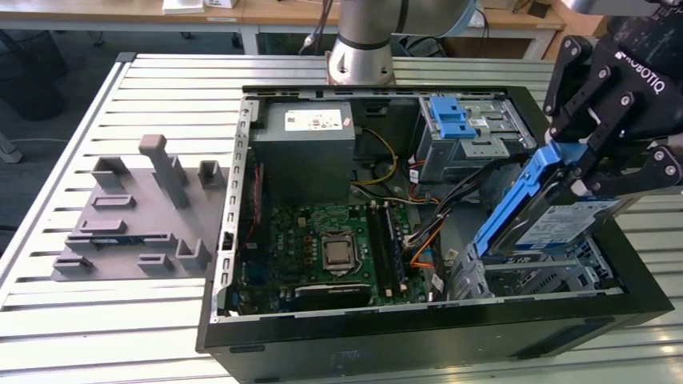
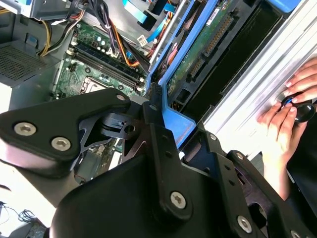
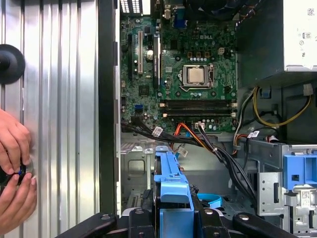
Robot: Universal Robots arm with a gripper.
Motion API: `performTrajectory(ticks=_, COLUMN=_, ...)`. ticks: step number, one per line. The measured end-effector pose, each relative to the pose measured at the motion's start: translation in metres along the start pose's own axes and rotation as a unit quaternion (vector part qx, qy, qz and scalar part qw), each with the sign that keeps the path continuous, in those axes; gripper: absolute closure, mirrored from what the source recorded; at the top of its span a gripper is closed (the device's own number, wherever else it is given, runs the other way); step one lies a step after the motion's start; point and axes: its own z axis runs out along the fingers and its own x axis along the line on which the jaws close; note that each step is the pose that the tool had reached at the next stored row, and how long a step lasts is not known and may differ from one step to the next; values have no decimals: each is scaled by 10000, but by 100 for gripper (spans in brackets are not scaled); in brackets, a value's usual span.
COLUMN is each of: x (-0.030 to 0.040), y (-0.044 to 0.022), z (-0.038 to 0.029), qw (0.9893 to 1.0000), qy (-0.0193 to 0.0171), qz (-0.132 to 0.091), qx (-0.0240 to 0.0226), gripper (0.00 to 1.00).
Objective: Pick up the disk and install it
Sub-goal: 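Insert the disk into the insertion slot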
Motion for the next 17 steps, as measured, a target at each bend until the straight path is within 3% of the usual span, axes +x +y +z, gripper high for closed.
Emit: performTrajectory(ticks=17, x=7, y=-6, z=60, qw=10000, qy=0, qz=0, qx=0, gripper=64)
